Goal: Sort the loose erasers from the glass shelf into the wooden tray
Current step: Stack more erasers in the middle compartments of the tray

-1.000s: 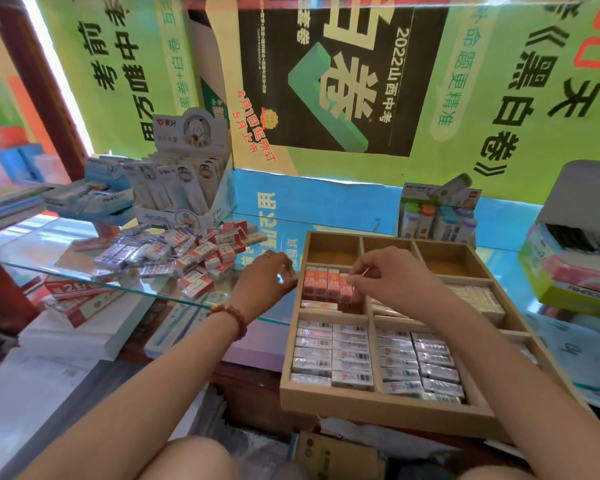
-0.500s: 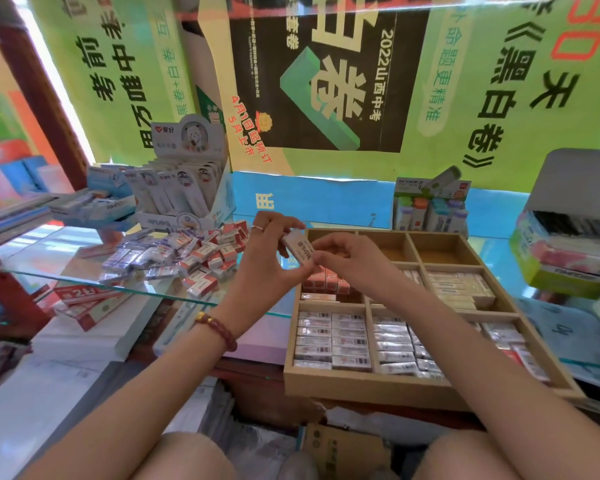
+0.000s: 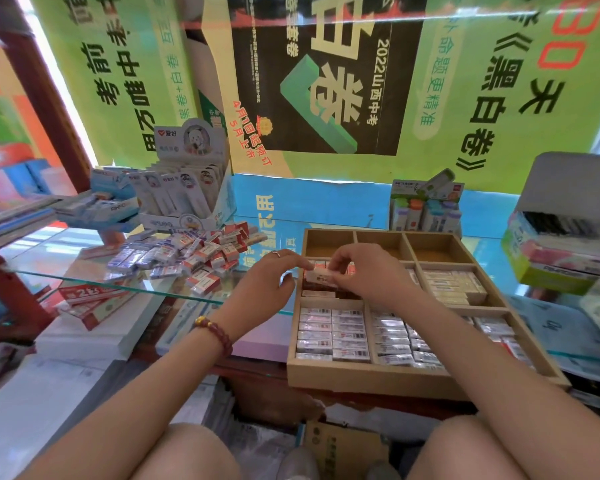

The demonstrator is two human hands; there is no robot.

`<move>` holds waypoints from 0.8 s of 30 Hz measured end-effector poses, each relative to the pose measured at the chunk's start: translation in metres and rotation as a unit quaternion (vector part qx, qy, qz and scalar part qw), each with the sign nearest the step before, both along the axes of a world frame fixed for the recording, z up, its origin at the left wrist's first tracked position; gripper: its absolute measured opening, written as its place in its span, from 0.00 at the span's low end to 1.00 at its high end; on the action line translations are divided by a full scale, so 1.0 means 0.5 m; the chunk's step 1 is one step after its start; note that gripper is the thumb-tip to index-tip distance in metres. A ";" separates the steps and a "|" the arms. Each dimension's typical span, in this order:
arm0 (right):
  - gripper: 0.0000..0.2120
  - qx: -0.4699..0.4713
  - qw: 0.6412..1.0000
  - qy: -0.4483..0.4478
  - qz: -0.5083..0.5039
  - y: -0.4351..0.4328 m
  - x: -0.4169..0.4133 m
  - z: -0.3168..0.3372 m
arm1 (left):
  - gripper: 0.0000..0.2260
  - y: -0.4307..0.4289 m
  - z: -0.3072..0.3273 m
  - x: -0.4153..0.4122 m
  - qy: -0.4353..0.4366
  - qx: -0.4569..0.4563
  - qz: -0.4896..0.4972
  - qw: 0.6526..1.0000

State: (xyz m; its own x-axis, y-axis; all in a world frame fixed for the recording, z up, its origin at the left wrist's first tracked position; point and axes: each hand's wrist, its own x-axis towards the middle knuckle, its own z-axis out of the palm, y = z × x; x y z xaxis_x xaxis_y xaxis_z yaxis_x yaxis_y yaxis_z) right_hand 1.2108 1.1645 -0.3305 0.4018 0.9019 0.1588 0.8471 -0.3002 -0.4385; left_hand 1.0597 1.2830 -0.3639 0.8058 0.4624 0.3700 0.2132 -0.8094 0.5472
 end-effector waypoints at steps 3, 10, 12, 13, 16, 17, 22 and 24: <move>0.09 -0.026 0.999 -0.036 0.005 0.004 -0.012 0.003 | 0.16 0.005 0.002 -0.003 -0.007 0.015 -0.006 1.000; 0.06 -0.033 0.998 -0.062 -0.003 0.013 -0.021 -0.008 | 0.15 -0.004 0.001 -0.002 0.020 0.036 0.000 0.999; 0.06 -0.048 0.997 -0.061 0.003 0.016 -0.022 -0.012 | 0.14 -0.004 0.002 0.000 0.026 0.041 0.001 0.999; 0.06 -0.057 0.997 -0.061 0.006 0.018 -0.023 -0.013 | 0.14 -0.004 0.003 0.000 0.033 0.046 0.001 0.998; 0.07 -0.057 0.997 -0.054 0.021 0.020 -0.024 -0.016 | 0.13 -0.003 0.002 0.000 0.063 0.067 -0.005 0.996; 0.08 -0.044 0.998 -0.045 0.021 0.019 -0.022 -0.014 | 0.13 -0.002 0.000 0.000 0.069 0.070 -0.007 0.995; 0.11 0.075 0.996 0.029 -0.026 0.006 -0.006 0.011 | 0.12 0.000 -0.004 0.000 0.060 0.067 0.001 0.996; 0.12 0.090 0.994 0.047 -0.028 -0.002 0.000 0.020 | 0.11 0.010 -0.007 -0.002 0.028 0.057 0.026 0.998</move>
